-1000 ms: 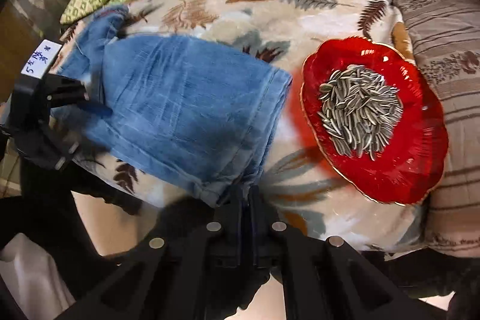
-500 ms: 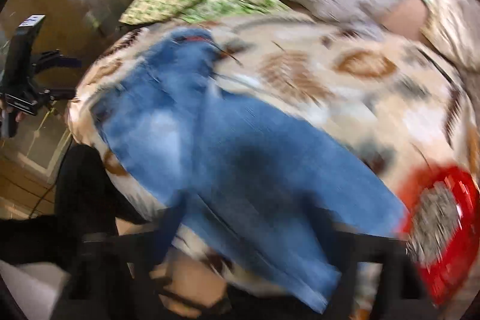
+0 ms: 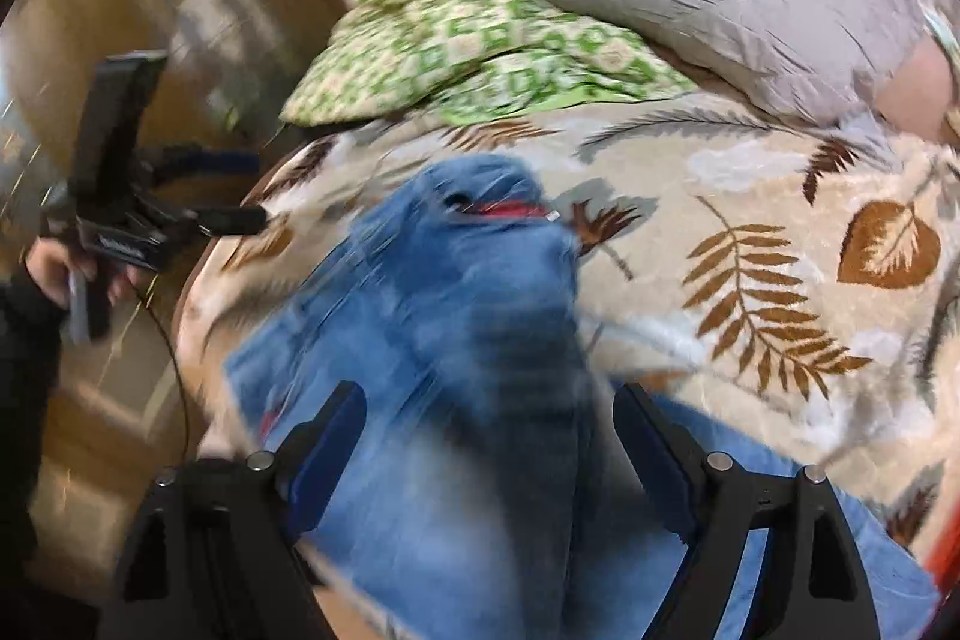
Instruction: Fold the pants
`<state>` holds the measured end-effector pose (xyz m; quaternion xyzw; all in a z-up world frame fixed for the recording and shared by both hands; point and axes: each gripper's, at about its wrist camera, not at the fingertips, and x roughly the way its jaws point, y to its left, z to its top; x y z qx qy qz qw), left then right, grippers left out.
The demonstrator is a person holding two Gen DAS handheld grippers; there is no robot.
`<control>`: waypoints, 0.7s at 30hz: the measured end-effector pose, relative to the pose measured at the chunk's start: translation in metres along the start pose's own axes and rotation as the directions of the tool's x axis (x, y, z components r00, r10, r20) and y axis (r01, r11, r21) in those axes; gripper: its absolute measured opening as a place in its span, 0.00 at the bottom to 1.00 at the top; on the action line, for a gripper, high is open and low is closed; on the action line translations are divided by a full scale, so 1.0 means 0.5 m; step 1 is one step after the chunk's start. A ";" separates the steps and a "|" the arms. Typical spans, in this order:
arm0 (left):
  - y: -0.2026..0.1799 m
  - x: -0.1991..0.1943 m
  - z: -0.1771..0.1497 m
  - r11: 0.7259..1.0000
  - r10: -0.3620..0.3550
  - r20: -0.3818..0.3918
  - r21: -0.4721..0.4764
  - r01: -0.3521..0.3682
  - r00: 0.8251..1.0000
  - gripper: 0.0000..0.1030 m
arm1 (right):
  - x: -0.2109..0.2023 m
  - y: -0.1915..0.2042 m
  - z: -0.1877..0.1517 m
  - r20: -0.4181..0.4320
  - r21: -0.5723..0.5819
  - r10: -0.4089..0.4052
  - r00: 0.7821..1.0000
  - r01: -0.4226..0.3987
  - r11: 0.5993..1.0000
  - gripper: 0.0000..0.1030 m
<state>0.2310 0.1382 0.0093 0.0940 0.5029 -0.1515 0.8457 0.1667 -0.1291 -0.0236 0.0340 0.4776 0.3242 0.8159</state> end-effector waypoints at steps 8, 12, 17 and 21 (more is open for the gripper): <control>0.037 0.203 0.143 0.985 -0.152 -0.094 -0.096 0.143 0.984 0.96 | 0.114 -0.067 0.063 -0.064 0.132 -0.035 0.997 0.043 0.990 0.84; 0.011 0.275 0.158 0.980 -0.197 -0.210 -0.069 0.186 0.958 0.90 | 0.170 -0.102 0.070 -0.116 0.188 0.049 0.992 -0.026 0.982 0.38; -0.016 0.220 0.132 0.974 -0.220 -0.157 0.022 0.226 0.963 0.17 | 0.179 -0.069 0.069 -0.109 0.103 0.052 0.993 -0.040 0.994 0.14; -0.005 0.052 0.069 0.969 -0.242 -0.023 0.051 0.243 0.970 0.17 | 0.114 -0.001 0.064 -0.045 -0.020 0.042 0.998 -0.043 0.999 0.12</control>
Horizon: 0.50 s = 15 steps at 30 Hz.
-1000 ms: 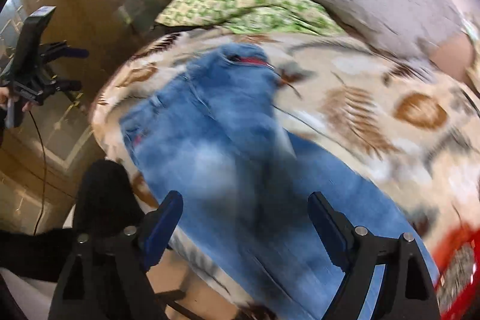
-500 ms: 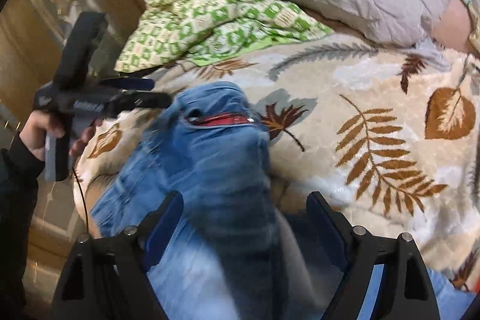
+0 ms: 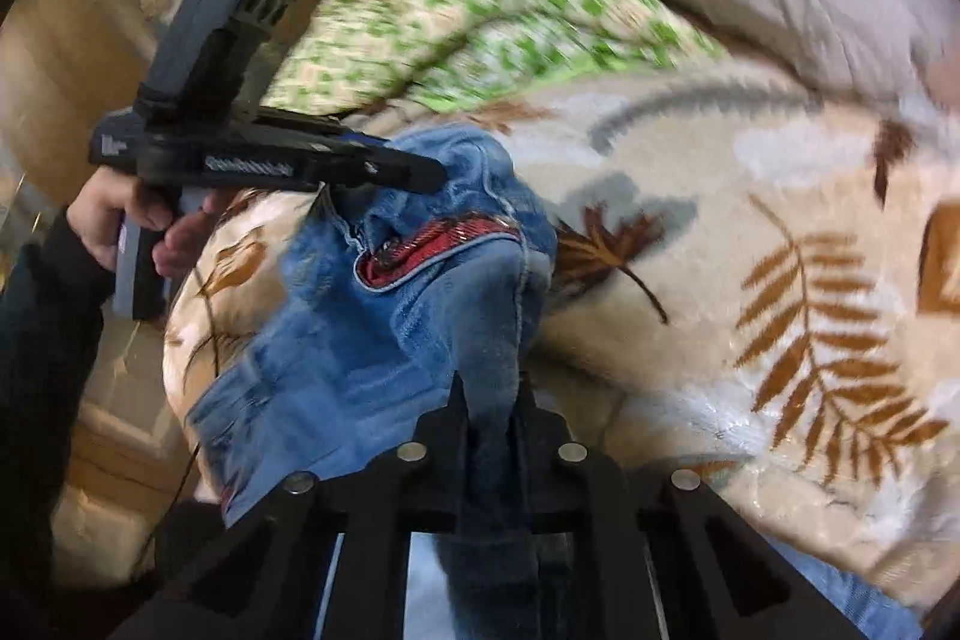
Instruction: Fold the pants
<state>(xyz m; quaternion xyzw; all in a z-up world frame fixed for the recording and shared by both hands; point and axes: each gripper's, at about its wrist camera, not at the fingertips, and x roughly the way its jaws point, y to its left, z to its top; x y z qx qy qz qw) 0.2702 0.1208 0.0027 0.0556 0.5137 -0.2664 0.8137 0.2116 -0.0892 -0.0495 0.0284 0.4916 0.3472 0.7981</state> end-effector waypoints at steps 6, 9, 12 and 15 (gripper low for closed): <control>-0.046 -0.180 -0.197 0.998 0.056 0.063 -0.008 -0.056 0.996 0.17 | -0.088 0.152 -0.077 0.068 -0.247 0.053 0.996 -0.035 0.968 0.11; -0.038 -0.159 -0.319 0.993 0.082 -0.003 -0.081 -0.082 0.997 0.18 | -0.056 0.208 -0.133 0.030 -0.316 0.047 0.998 -0.035 0.948 0.13; -0.017 -0.129 -0.416 0.972 0.085 -0.076 -0.211 -0.099 0.994 0.40 | 0.000 0.229 -0.172 -0.088 -0.296 0.006 0.996 -0.032 0.955 0.17; -0.023 -0.179 -0.476 0.957 0.116 -0.029 -0.266 -0.119 0.993 0.60 | -0.010 0.262 -0.211 -0.107 -0.363 -0.033 0.994 -0.008 0.932 0.26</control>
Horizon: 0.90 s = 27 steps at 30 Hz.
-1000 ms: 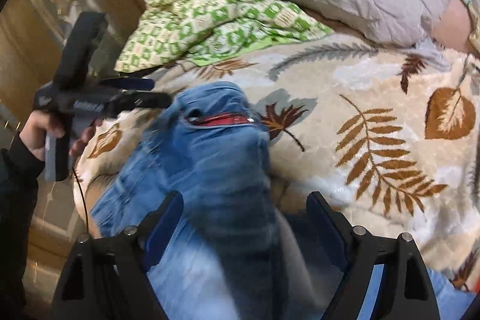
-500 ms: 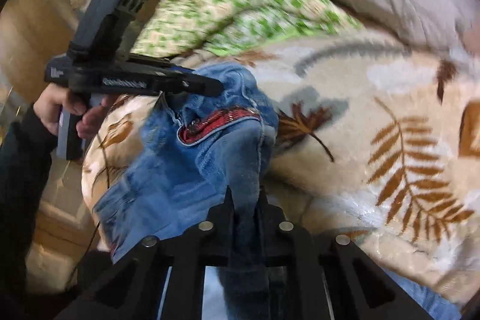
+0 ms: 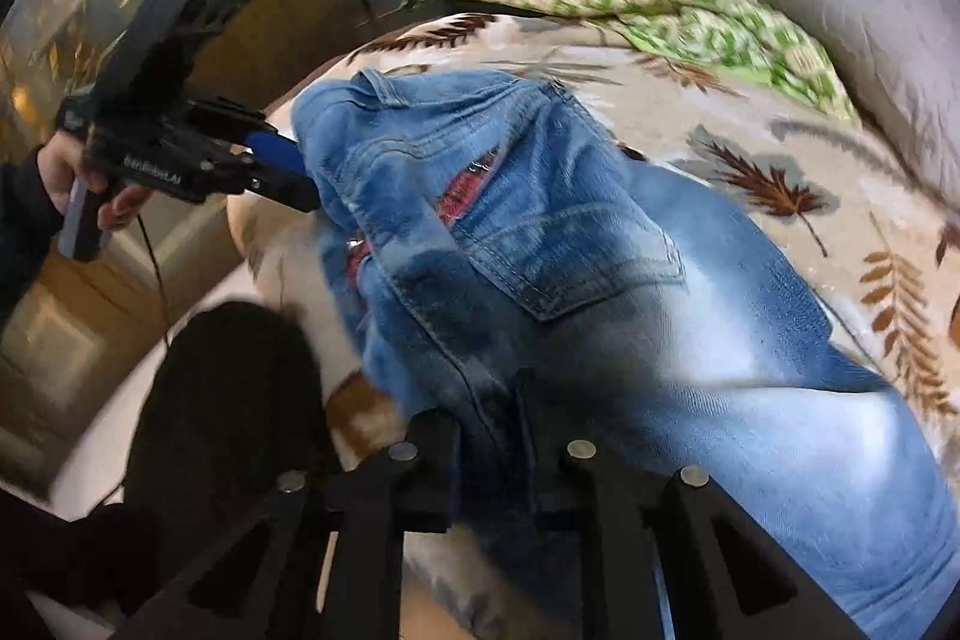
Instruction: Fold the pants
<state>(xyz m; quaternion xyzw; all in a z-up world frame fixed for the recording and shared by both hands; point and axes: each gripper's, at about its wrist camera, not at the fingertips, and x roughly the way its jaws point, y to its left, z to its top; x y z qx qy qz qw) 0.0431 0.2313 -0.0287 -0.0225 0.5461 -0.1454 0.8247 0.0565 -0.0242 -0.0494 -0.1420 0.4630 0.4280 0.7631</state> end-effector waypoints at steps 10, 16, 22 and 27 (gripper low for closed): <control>-0.008 -0.041 0.048 0.997 0.002 0.089 -0.081 0.006 0.996 0.89 | -0.144 -0.010 -0.063 0.103 -0.075 -0.070 0.992 0.078 0.994 0.86; -0.007 0.087 0.088 0.995 0.013 -0.050 -0.100 -0.018 0.999 0.86 | -0.064 -0.025 -0.069 0.024 -0.084 -0.089 0.996 0.091 0.992 0.85; -0.004 0.084 0.088 1.000 -0.001 -0.057 -0.004 0.001 0.998 0.24 | 0.010 -0.015 -0.066 -0.116 -0.125 -0.176 0.978 0.162 0.979 0.16; 0.023 0.141 0.051 0.999 0.041 -0.113 -0.021 -0.043 0.993 0.41 | -0.035 0.018 -0.111 -0.119 -0.211 -0.161 0.980 0.134 0.968 0.15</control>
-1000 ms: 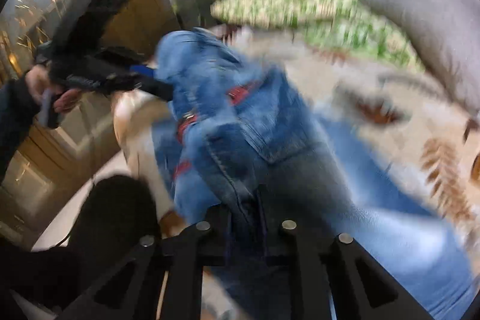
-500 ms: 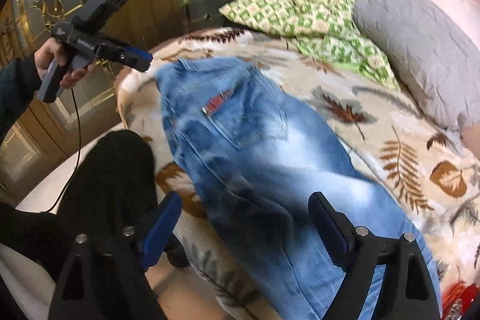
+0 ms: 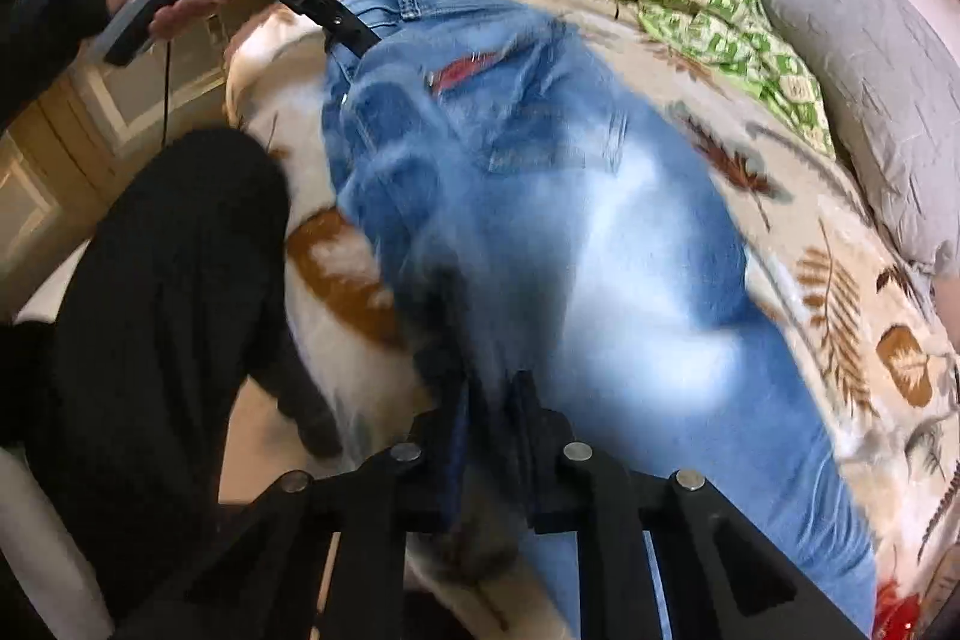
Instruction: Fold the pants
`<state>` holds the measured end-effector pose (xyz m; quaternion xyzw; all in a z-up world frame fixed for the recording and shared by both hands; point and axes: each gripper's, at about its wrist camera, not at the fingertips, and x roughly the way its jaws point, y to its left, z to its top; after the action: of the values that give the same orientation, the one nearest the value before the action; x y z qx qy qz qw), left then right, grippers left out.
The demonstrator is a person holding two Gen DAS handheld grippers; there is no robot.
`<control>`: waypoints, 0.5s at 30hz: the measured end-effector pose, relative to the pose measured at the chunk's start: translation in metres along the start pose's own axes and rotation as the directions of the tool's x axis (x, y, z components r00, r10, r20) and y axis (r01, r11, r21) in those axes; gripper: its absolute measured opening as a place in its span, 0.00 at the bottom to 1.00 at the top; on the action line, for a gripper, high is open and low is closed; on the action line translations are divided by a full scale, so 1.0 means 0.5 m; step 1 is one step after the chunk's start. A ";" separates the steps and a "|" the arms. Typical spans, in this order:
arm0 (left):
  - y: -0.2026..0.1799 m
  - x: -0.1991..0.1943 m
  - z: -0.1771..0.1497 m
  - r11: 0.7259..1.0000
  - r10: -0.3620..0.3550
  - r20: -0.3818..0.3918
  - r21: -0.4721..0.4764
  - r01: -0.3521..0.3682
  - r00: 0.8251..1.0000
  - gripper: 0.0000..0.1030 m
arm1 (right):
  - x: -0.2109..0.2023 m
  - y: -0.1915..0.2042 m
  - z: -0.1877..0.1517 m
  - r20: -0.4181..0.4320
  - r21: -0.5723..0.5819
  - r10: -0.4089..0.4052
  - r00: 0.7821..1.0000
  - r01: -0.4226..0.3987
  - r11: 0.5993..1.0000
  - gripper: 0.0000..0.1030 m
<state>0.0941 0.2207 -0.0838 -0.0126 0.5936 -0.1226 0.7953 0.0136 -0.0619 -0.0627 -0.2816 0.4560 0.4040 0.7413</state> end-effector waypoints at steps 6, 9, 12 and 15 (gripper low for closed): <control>-0.019 -0.033 -0.007 0.999 0.040 0.042 -0.011 -0.040 0.998 0.84 | 0.022 -0.023 -0.009 -0.040 0.080 -0.017 0.999 0.020 0.997 0.22; -0.009 -0.099 -0.012 0.998 -0.011 0.122 -0.058 0.018 0.992 0.89 | -0.037 -0.017 -0.001 0.048 0.049 -0.028 0.998 0.025 0.998 0.87; 0.012 -0.113 -0.008 0.990 -0.033 0.130 -0.133 0.051 0.991 0.94 | -0.097 -0.008 0.018 0.201 0.033 -0.054 0.978 0.048 0.998 0.91; 0.017 -0.089 -0.007 0.982 -0.049 0.095 -0.175 0.065 0.994 0.94 | -0.096 0.004 0.054 0.230 0.008 -0.055 0.972 0.055 0.998 0.91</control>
<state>0.0803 0.2386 -0.0446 -0.1060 0.5652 -0.0913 0.8130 0.0117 -0.0560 -0.0077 -0.2448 0.3595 0.4128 0.8003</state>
